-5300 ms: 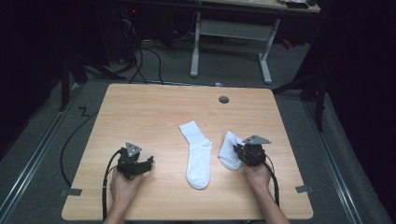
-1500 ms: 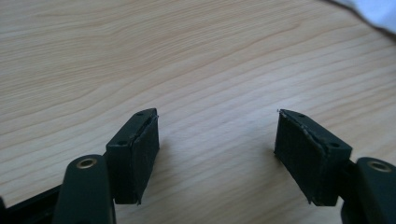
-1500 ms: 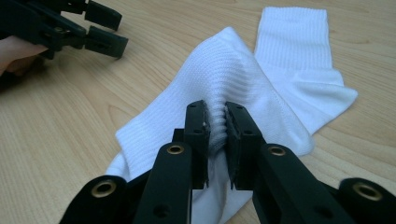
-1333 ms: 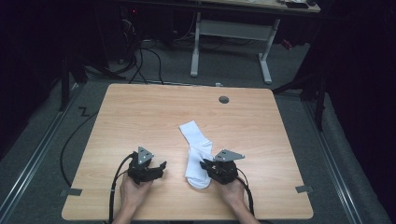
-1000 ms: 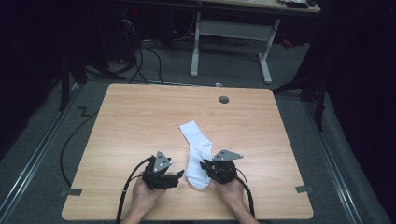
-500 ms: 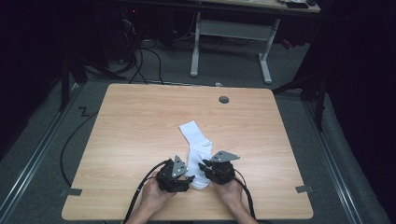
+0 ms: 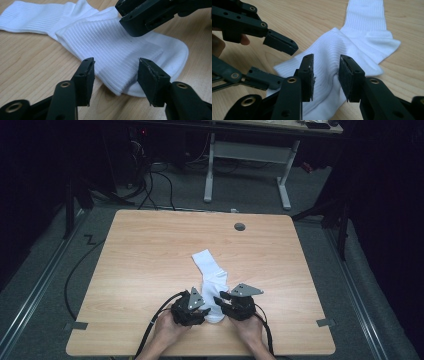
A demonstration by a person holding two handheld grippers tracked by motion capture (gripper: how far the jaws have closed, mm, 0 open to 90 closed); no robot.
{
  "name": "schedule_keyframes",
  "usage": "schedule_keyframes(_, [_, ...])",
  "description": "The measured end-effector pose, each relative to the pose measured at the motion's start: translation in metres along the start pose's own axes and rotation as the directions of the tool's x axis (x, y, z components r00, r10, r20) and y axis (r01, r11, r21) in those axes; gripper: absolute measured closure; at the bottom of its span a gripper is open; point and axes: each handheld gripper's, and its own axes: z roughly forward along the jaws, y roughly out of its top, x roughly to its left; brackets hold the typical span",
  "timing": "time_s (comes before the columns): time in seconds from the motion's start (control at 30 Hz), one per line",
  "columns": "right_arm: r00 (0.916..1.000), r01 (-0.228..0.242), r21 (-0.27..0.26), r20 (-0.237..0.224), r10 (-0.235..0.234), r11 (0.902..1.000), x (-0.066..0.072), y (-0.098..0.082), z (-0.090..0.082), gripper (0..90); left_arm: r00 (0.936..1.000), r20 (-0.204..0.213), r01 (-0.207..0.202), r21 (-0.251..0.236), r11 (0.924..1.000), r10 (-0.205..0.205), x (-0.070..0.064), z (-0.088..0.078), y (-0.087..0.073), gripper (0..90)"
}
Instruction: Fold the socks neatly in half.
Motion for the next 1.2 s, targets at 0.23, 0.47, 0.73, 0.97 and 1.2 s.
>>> schedule_keyframes(0.23, [1.0000,-0.009,-0.001,0.000,0.009,1.0000,0.001,-0.007,-0.004,63.8,0.9999,0.011,-0.013,0.039,0.9991,0.013,-0.001,0.005,0.003,62.8])
schedule_keyframes(0.47, [0.9997,0.026,-0.015,-0.004,-0.026,0.9995,0.009,-0.009,-0.017,63.0,0.9999,0.008,-0.008,0.051,0.9986,0.007,0.002,0.006,0.004,73.5])
schedule_keyframes(0.73, [0.9986,0.052,0.000,-0.007,-0.052,0.9987,0.018,-0.020,-0.020,61.6,0.9988,0.034,0.032,0.048,0.9983,-0.034,0.008,0.005,0.010,80.6])
schedule_keyframes(0.97, [0.9991,0.042,0.007,-0.006,-0.042,0.9991,0.019,-0.021,-0.017,57.4,0.9921,0.076,0.101,-0.012,0.9949,-0.099,0.019,-0.007,0.019,80.9])
schedule_keyframes(1.2, [0.9983,0.057,0.000,-0.003,-0.057,0.9984,0.022,-0.016,-0.015,56.6,0.9870,0.087,0.141,-0.061,0.9882,-0.135,0.031,-0.018,0.032,80.9])
